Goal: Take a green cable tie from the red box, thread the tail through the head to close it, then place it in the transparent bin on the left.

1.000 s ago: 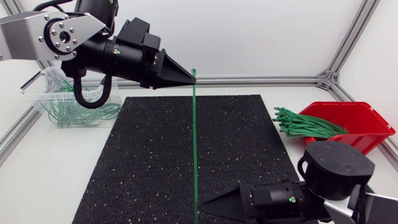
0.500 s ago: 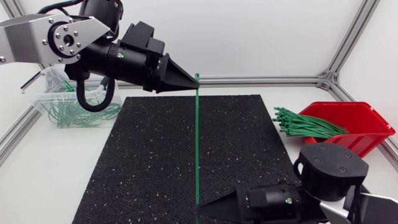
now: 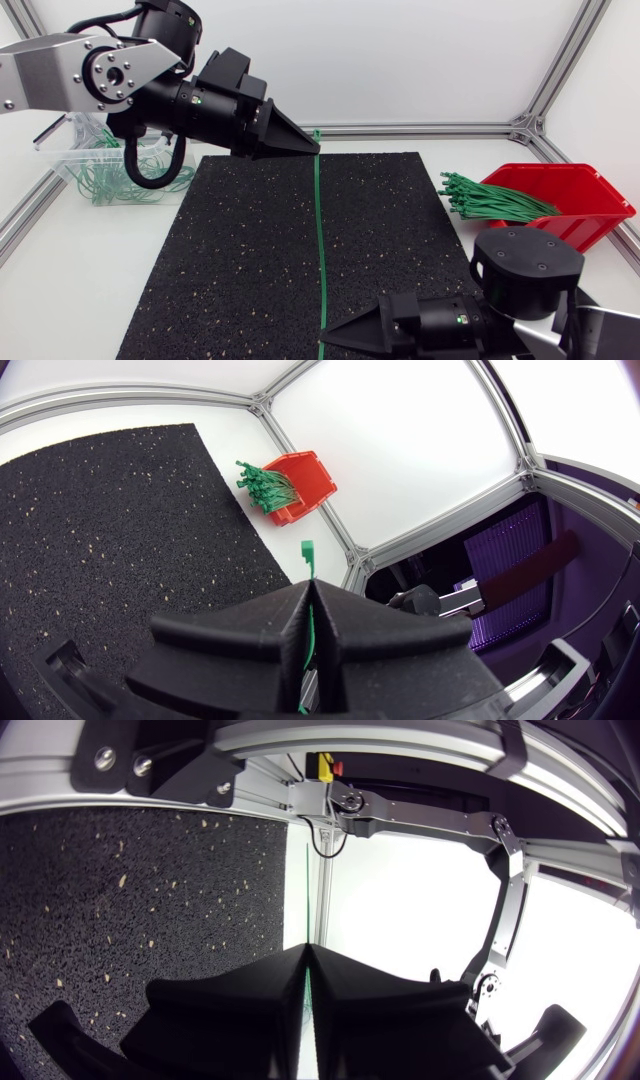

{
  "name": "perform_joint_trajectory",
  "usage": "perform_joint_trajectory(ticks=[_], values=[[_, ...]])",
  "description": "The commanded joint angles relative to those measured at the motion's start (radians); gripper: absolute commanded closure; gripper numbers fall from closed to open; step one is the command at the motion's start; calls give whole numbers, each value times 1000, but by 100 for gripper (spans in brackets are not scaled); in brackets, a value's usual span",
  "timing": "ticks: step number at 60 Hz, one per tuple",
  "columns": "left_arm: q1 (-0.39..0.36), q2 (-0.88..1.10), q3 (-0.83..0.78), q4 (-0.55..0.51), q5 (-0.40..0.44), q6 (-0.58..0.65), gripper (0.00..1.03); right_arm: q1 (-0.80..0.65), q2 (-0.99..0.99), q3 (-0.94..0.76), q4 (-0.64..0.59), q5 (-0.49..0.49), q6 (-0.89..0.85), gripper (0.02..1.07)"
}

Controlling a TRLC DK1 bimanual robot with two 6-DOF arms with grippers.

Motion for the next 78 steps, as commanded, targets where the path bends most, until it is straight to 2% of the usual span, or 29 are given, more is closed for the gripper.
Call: perform_joint_trajectory(ticks=[1,16,24,35,39,67,70,74,76,78], values=[[-7,-37,-28,-1,-1,21,99,12,-52,45,-9,0,129,101],[-7,-63,-62,-1,-1,24,99,13,-127,68,5,9,483,101],[-15,-83,-84,3,-1,27,99,2,-131,65,128,12,692,101],[-33,-116,-144,46,0,39,99,42,-136,41,148,87,760,101],[-36,-125,-163,72,0,32,99,58,-127,13,197,110,769,101],[-42,-147,-194,85,0,26,99,39,-47,-2,269,116,773,102],[-41,-148,-196,85,0,26,99,31,-36,24,251,118,844,101],[-39,-150,-200,85,0,27,99,-8,-52,87,87,112,931,101],[-39,-152,-203,85,0,29,99,-16,-93,111,-38,63,908,101],[-39,-153,-206,86,0,30,99,-19,-92,130,-94,57,887,101]])
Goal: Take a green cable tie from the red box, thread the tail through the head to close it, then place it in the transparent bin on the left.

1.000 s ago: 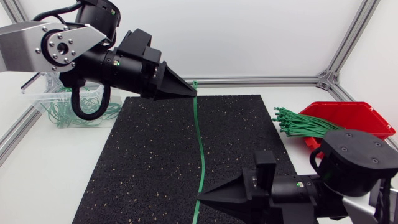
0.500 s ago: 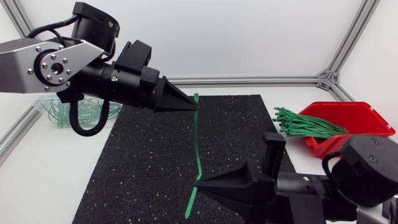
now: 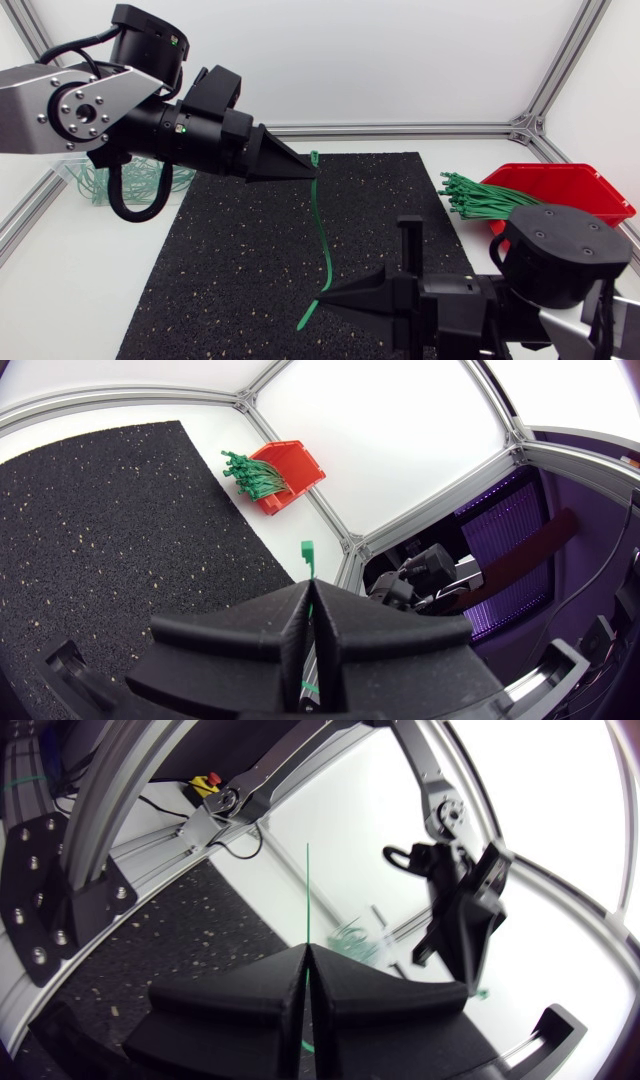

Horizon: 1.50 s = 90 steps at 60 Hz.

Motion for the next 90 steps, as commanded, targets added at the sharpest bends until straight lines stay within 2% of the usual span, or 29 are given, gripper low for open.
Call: perform_joint_trajectory(ticks=[1,7,18,22,29,37,43,50,64,75,81,90], values=[[-7,-22,-38,2,0,10,99,-17,-25,70,-103,-21,32,101],[-5,-30,-52,17,0,13,99,-5,-27,78,-122,-18,89,101],[-2,-70,-125,129,0,1,99,9,-31,165,-280,-15,284,101],[-1,-82,-154,188,0,-18,99,14,-36,177,-307,-36,305,101],[4,-88,-182,231,0,-27,99,18,-53,217,-353,-79,405,101],[6,-87,-207,278,2,-55,99,14,-68,299,-456,-79,615,101],[7,-91,-226,330,2,-84,99,-43,-68,346,-473,-45,951,102],[9,-102,-237,343,16,-85,99,-84,-42,400,-487,-101,1077,101],[19,-119,-266,404,60,-88,99,-193,76,509,-487,-369,1457,101],[30,-153,-315,473,99,-96,99,-230,137,572,-485,-467,1712,101],[35,-162,-357,557,115,-124,99,-245,168,593,-478,-507,1857,101],[42,-156,-434,741,122,-185,99,-253,200,622,-476,-506,2052,101]])
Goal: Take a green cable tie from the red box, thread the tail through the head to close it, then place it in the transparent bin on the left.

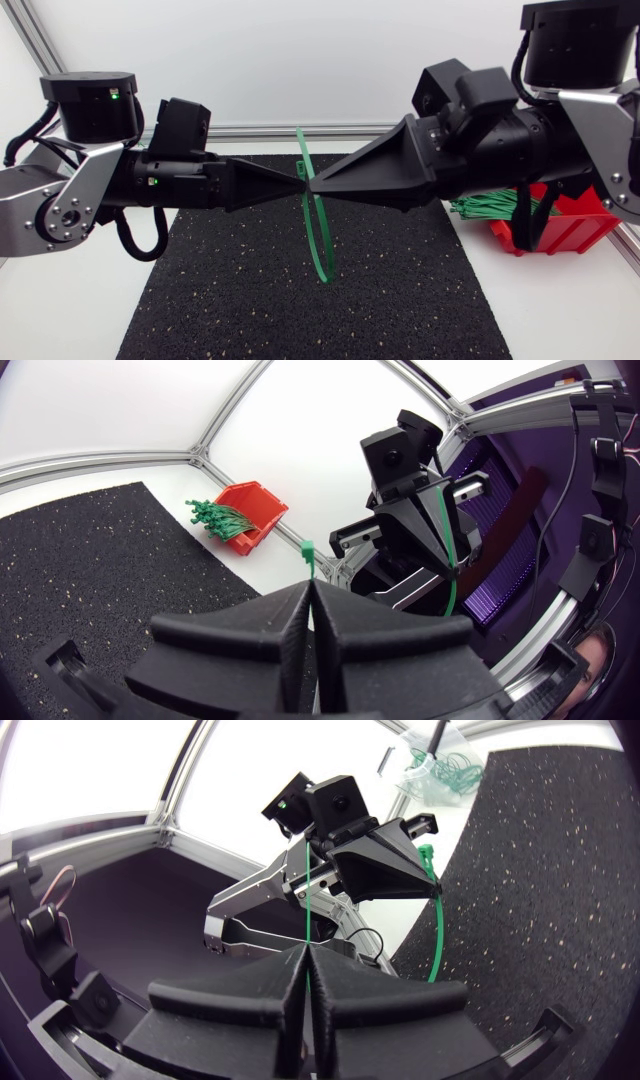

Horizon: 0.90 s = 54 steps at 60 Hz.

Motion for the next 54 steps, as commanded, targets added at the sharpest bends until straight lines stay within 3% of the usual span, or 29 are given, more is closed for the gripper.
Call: perform_joint_trajectory(ticks=[1,25,54], values=[[10,-7,-61,85,17,-56,99,-9,28,38,0,-8,160,101],[16,1,-130,269,20,-78,99,19,173,180,-214,-45,203,101],[2,4,-153,378,-101,-78,99,11,143,150,-319,-50,204,101]])
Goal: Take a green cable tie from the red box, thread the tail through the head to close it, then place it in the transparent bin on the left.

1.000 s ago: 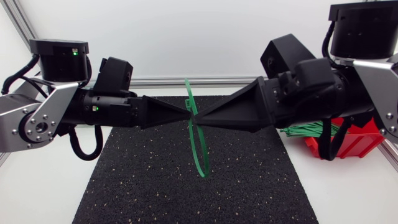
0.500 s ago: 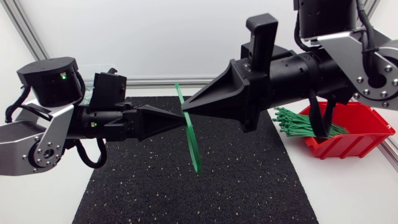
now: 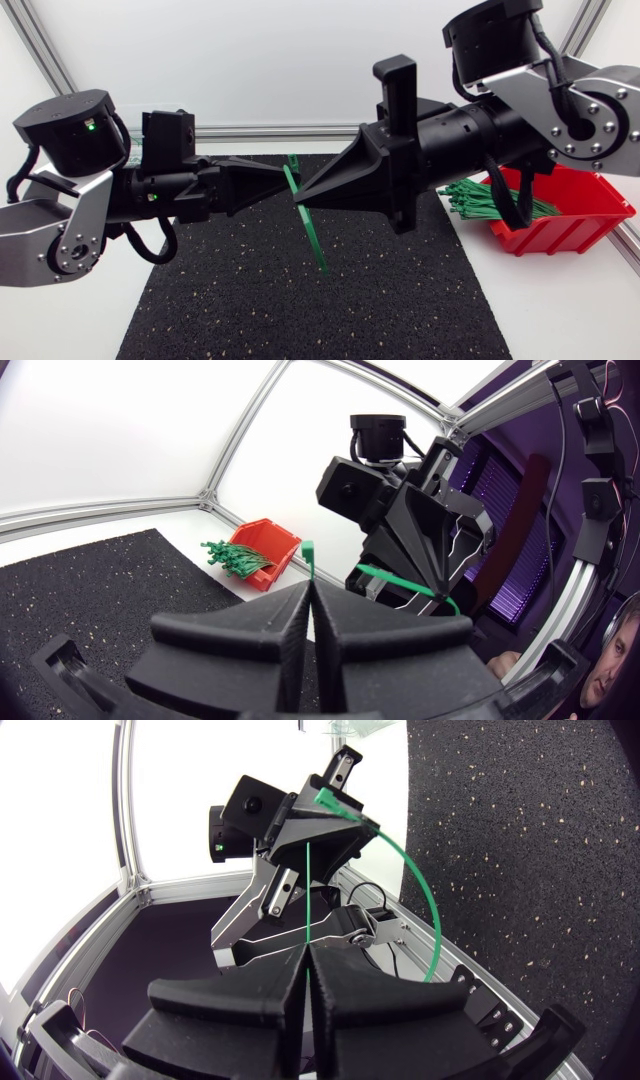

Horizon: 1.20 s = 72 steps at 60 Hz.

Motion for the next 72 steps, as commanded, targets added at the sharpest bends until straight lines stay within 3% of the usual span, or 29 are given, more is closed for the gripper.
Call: perform_joint_trajectory(ticks=[1,27,72], values=[[-3,2,-30,29,-13,-24,99,-8,-27,-15,-8,-5,32,101],[-54,-85,-74,36,-116,-16,99,-15,-24,-33,-4,-22,23,101],[-89,-110,-93,33,-134,-18,99,-29,-52,-46,2,-23,23,101]])
